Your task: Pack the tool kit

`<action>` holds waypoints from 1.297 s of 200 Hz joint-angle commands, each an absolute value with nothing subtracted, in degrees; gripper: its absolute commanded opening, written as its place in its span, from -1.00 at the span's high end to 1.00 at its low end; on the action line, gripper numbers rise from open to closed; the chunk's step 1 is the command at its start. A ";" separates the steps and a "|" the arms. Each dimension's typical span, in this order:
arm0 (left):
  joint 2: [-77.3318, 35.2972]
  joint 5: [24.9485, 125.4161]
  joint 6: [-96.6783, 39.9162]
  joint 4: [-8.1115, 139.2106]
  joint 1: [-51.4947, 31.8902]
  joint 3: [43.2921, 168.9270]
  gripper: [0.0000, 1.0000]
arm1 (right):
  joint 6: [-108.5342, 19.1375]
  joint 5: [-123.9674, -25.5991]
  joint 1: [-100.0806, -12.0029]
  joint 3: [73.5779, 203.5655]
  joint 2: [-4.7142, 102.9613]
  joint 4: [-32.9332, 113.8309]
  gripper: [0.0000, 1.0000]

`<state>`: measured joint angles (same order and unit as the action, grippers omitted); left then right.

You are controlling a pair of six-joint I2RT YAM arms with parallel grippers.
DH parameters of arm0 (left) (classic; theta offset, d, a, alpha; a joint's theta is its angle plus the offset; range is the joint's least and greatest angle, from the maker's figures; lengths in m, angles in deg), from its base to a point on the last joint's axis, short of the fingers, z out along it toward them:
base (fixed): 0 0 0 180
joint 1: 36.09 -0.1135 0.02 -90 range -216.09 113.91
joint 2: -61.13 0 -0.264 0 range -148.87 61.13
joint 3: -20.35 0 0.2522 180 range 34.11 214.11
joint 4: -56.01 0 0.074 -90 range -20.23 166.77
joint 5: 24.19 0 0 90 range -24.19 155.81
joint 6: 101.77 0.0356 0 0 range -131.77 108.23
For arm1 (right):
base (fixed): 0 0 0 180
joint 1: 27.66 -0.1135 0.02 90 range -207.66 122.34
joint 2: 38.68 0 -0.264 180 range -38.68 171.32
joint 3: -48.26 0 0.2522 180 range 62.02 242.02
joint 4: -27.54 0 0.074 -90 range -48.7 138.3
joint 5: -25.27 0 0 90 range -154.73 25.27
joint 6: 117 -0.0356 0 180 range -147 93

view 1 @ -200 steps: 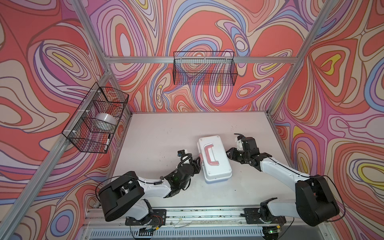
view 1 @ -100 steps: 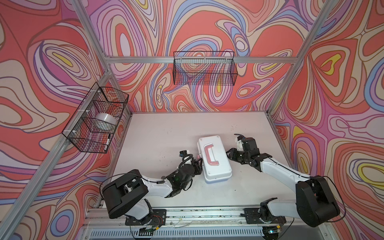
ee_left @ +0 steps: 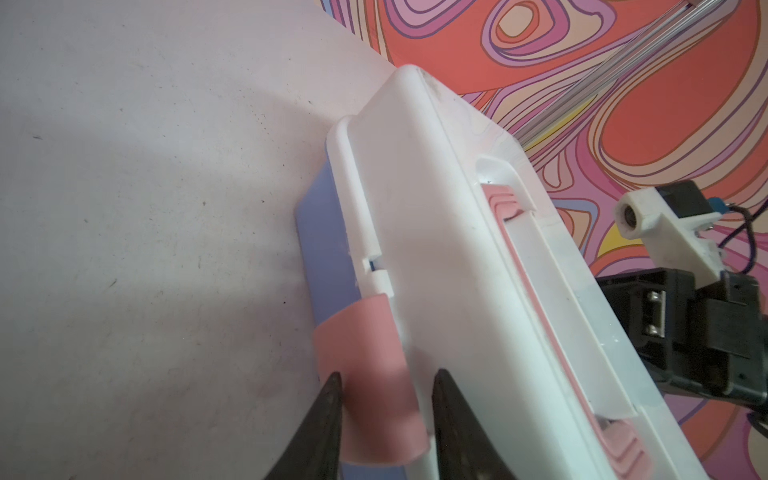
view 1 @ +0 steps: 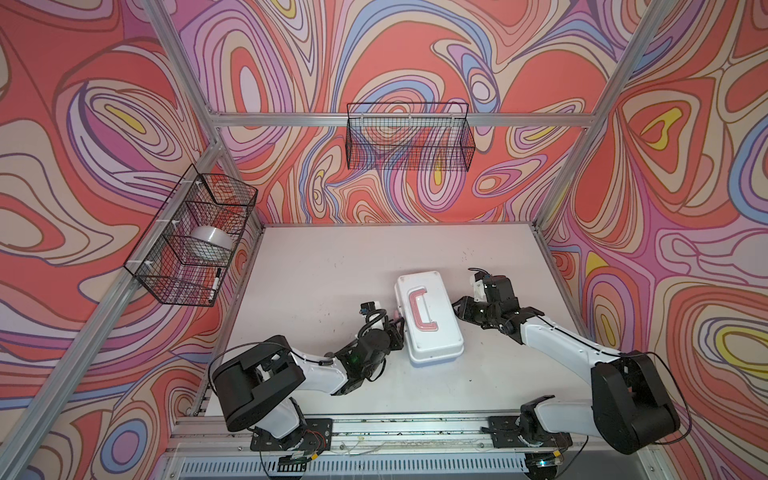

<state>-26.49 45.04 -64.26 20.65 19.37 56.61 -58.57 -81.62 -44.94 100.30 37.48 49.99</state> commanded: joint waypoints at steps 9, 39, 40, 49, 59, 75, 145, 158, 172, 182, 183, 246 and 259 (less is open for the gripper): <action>-25.47 45.94 -63.62 22.59 19.50 58.06 0.35 | -58.21 -81.95 -45.50 99.55 37.55 50.31 0.35; -23.95 44.86 -63.70 25.67 19.26 58.23 0.35 | -58.80 -82.00 -45.54 99.39 37.66 49.67 0.35; -23.91 44.83 -63.62 25.84 19.27 58.25 0.35 | -58.76 -81.98 -45.52 99.38 37.59 49.66 0.35; -23.36 44.40 -63.21 27.07 19.11 58.45 0.35 | -58.78 -81.90 -45.50 99.46 37.56 49.69 0.35; -23.01 44.20 -63.19 27.73 18.89 58.37 0.35 | -58.65 -81.78 -45.49 99.69 37.57 49.78 0.36; -22.72 44.54 -63.54 27.77 18.08 57.82 0.35 | -58.78 -81.77 -45.50 99.77 37.75 49.74 0.36; -25.94 48.52 -64.79 24.37 15.91 57.24 0.37 | -58.55 -81.52 -45.53 100.26 38.31 50.09 0.36; -26.55 49.16 -64.92 24.53 15.89 57.69 0.37 | -58.54 -81.76 -45.50 100.44 38.66 50.06 0.37; -27.13 49.91 -65.04 24.44 15.81 58.08 0.37 | -58.52 -81.96 -45.50 100.52 39.02 49.97 0.37; -27.43 50.49 -65.11 24.61 15.70 58.29 0.37 | -58.65 -81.91 -45.50 100.56 39.17 49.85 0.38; -27.45 50.55 -65.12 24.69 15.69 58.33 0.37 | -58.69 -81.94 -45.50 100.58 39.18 49.84 0.38; -28.47 53.29 -66.18 26.52 13.92 59.24 0.44 | -58.72 -81.34 -45.50 100.52 38.58 49.98 0.38; -28.88 53.77 -66.46 25.93 13.90 59.17 0.47 | -58.68 -81.26 -45.51 100.43 38.51 50.04 0.38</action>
<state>-27.38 51.66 -65.07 25.80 14.19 58.25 -58.83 -81.53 -44.98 100.32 37.99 48.85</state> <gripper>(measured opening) 0.280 0.309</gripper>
